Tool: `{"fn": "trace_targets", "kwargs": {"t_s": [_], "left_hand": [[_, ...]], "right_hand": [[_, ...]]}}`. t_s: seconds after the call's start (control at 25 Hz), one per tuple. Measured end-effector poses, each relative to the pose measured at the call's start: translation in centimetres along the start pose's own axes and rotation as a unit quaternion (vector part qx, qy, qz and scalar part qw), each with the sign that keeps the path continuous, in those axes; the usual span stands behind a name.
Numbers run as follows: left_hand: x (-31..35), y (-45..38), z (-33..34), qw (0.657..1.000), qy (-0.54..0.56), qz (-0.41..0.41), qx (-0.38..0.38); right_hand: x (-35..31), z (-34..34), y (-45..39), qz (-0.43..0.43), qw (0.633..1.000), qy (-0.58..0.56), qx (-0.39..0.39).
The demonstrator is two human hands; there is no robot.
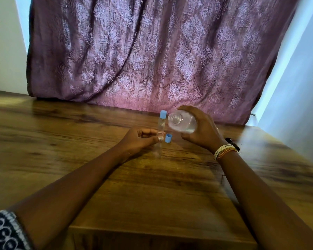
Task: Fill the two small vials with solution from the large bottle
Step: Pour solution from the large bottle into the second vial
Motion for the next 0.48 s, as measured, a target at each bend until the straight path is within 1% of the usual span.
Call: {"fn": "trace_targets", "kwargs": {"t_s": [0.2,0.48], "left_hand": [[-0.1,-0.1,0.0,1.0,0.003,0.006,0.001],[-0.4,-0.5,-0.1,1.0,-0.003,0.006,0.003]], "right_hand": [[0.2,1.0,-0.3,-0.031,0.997,0.059,-0.034],[0.3,1.9,-0.6,-0.041,0.989,0.122,-0.077]]}}
Point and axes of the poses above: each hand's wrist, its own y-axis away from the middle knuckle, its own z-axis out of the palm, x = y × z, the point moved 8 cm from there along -y, towards the middle knuckle, and after that the axes turned 13 degrees about -z, right-handed, at the moved point
